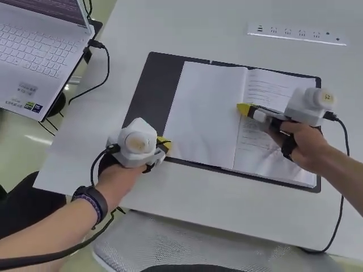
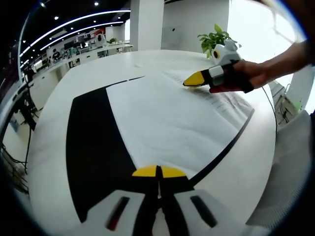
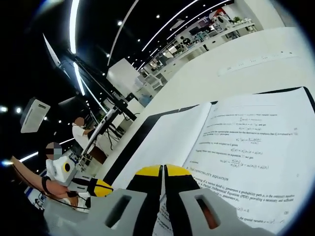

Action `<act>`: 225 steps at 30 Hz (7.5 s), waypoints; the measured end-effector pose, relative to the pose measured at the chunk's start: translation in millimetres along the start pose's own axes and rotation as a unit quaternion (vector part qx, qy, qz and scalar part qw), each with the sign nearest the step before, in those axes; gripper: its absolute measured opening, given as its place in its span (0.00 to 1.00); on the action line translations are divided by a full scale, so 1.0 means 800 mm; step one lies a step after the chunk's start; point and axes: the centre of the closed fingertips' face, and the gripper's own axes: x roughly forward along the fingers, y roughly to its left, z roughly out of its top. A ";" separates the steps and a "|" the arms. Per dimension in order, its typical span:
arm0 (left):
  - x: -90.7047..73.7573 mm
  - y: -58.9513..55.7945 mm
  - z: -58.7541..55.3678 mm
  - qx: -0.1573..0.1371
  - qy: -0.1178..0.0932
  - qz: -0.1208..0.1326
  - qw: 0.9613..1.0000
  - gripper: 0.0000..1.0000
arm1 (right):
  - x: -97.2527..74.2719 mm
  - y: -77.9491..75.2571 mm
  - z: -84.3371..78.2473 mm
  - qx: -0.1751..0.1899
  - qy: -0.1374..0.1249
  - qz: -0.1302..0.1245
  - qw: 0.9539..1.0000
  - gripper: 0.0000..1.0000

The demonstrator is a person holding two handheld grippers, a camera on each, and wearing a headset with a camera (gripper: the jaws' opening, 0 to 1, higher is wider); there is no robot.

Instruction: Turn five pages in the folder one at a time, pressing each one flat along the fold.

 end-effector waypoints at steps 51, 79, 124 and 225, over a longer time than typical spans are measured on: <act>-0.003 -0.002 0.001 -0.036 -0.009 -0.001 0.999 0.00 | 0.061 -0.099 0.107 0.125 -0.144 -0.078 0.978 0.00; -0.001 0.000 0.001 -0.031 -0.011 0.000 0.999 0.00 | 0.041 -0.073 0.063 0.108 -0.103 -0.037 0.988 0.00; -0.002 0.000 0.000 -0.031 -0.014 -0.009 0.999 0.00 | -0.043 0.053 -0.086 0.066 0.001 0.042 0.997 0.00; -0.144 -0.015 0.080 -0.026 -0.079 0.048 0.995 0.48 | -0.254 0.059 -0.057 -0.105 -0.051 -0.097 0.988 0.52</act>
